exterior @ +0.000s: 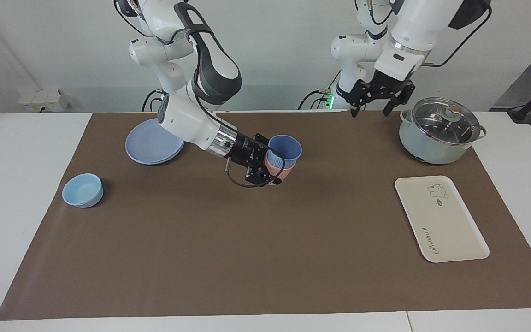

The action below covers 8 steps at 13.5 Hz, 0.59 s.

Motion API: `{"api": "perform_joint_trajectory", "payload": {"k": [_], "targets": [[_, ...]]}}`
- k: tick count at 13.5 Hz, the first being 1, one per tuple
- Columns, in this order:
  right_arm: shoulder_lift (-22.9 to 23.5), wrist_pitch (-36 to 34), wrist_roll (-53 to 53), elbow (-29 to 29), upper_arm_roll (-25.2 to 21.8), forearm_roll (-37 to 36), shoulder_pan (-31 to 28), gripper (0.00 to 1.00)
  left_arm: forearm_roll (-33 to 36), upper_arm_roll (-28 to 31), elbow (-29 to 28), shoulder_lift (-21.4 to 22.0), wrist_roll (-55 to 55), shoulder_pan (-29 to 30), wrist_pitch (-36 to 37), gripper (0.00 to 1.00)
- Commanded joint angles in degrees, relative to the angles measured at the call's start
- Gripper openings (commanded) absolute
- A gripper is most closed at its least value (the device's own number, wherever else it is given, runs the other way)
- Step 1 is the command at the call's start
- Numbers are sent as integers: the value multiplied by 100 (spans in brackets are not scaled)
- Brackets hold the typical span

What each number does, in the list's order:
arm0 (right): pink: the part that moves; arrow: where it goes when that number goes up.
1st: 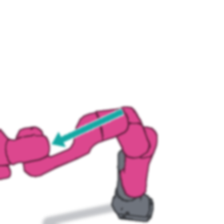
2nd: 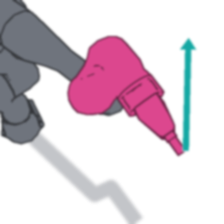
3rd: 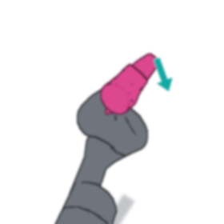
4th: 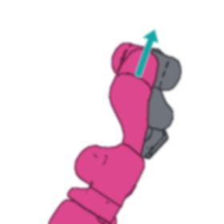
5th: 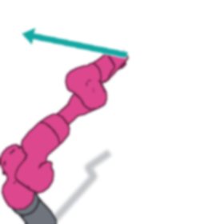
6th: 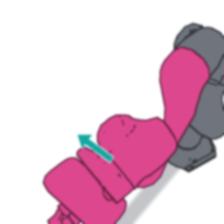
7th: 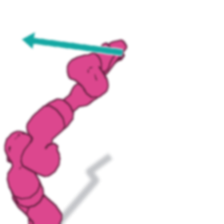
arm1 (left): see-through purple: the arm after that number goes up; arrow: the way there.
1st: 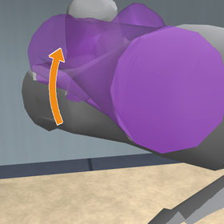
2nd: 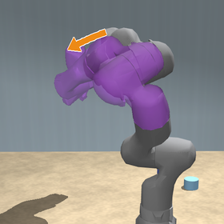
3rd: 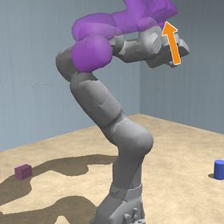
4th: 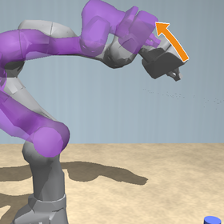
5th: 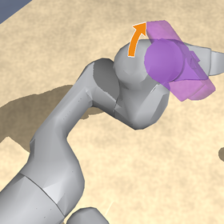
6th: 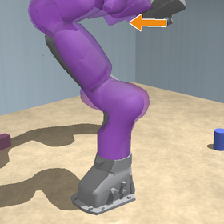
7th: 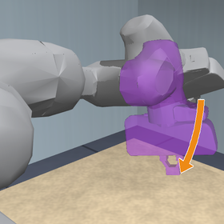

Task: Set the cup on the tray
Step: 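Grasp the blue cup with the left gripper while the right gripper holds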

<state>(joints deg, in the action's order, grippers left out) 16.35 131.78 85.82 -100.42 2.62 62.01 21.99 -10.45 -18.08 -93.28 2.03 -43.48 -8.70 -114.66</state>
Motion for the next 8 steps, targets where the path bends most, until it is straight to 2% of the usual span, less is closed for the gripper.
{"api": "perform_joint_trajectory", "payload": {"k": [1, 3, 8], "targets": [[-45, 129, 58, -12, 11, 171, 7, 0, -72, 68, -129, -185, -354, -254, -548, 96], [-45, 129, 58, -12, 11, 162, 7, 0, 199, 68, -120, -413, -354, -290, -680, 91], [-36, 129, 31, -12, 2, 145, 7, 0, 788, 77, 12, -1002, -774, -825, -953, 81]]}}
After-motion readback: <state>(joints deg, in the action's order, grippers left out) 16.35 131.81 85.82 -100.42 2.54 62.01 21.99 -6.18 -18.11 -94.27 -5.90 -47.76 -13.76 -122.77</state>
